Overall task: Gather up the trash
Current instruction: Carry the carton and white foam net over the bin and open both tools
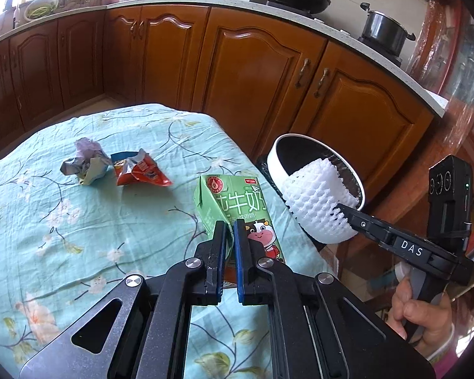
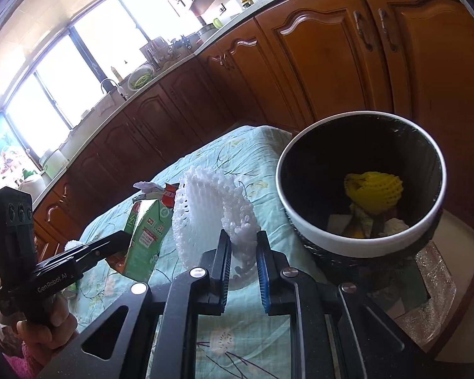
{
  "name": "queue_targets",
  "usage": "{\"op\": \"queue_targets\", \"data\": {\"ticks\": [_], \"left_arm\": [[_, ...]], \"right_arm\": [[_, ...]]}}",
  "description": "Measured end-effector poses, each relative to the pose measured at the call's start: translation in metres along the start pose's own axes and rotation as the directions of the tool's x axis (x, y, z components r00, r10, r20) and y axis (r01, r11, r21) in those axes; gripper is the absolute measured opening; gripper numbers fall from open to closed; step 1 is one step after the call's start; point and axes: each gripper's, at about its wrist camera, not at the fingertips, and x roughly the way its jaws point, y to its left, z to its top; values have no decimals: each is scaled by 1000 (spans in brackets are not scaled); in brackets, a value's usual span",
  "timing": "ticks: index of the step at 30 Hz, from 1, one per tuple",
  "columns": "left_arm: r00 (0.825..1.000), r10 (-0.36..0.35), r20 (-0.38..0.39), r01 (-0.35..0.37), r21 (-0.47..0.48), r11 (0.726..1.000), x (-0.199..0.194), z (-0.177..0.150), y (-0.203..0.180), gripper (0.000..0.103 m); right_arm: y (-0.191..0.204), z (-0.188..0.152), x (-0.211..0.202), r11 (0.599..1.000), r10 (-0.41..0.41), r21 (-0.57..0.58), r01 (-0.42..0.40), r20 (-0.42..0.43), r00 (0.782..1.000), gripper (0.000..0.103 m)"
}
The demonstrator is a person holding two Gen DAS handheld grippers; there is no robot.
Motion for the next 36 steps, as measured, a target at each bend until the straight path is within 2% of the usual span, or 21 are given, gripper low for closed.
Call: {"op": "queue_targets", "data": {"ticks": [11,27,36], "left_arm": [[999,-34,-10,34,57,998,17,15,-34,4],[997,-63,-51,68,102,992,54,30,-74,4],[996,-72,-58,78,119,990,66,37,-88,4]], "right_arm": [[-32,7,-30,998,-44,47,41,58,997,15],[-66,7,-45,993,-84,90,78,72,994,15],[-72,10,-48,990,-101,107,92,84,991,15]]}}
